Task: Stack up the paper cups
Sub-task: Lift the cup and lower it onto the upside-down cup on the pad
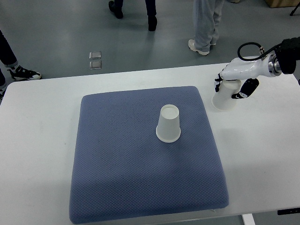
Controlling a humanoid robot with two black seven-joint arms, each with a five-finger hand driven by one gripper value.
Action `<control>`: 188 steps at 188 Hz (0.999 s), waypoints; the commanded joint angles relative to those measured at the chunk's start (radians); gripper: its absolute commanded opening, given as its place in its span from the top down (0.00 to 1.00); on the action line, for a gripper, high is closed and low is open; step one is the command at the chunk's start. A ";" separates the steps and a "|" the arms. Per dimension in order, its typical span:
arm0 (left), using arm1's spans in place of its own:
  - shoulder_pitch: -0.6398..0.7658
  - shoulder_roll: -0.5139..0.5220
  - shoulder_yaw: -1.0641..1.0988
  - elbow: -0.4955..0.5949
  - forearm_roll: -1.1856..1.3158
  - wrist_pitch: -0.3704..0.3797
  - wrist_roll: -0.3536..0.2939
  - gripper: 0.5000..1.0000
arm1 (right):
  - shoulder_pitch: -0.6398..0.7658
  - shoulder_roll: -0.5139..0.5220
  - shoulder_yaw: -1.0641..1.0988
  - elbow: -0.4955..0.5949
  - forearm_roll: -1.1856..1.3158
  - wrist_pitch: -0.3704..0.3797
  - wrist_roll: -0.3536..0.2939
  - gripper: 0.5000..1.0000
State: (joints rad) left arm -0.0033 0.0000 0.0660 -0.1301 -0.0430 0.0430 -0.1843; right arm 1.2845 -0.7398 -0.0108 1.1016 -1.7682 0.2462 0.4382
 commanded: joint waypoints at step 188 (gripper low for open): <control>0.000 0.000 0.000 0.000 0.000 0.000 0.000 0.00 | 0.253 0.155 0.012 0.212 0.164 0.205 0.010 0.69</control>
State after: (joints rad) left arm -0.0033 0.0000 0.0660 -0.1297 -0.0430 0.0430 -0.1838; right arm 1.5387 -0.5992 0.0018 1.3129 -1.6071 0.4472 0.4470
